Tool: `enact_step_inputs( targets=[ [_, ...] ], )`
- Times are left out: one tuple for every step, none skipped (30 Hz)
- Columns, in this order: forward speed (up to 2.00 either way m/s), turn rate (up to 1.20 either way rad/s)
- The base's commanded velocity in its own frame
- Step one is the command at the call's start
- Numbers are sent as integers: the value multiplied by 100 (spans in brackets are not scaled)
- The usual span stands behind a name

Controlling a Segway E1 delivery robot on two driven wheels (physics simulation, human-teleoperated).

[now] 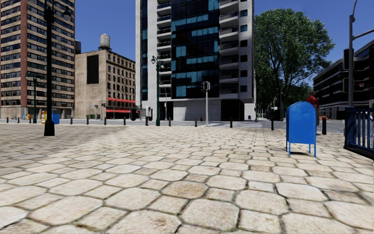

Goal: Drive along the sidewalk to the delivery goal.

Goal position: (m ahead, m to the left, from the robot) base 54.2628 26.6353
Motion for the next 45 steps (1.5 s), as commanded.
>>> enact_step_inputs(
  targets=[
    [200,0],
    [200,0],
    [200,0],
    [200,0],
    [200,0],
    [200,0],
    [200,0],
    [200,0],
    [200,0],
    [200,0],
    [200,0],
    [200,0],
    [200,0],
    [200,0],
    [200,0],
    [200,0],
    [200,0],
    [200,0],
    [200,0],
    [200,0],
    [200,0],
    [200,0],
    [200,0],
    [200,0],
    [200,0],
    [200,0],
    [200,0],
    [200,0],
    [200,0],
    [200,0],
    [200,0],
    [200,0],
    [200,0],
    [200,0],
    [200,0],
    [200,0],
    [200,0],
    [200,0],
    [200,0],
    [200,0],
    [200,0],
    [200,-14],
    [200,-25],
    [200,-25],
    [200,-31]
  ],
)
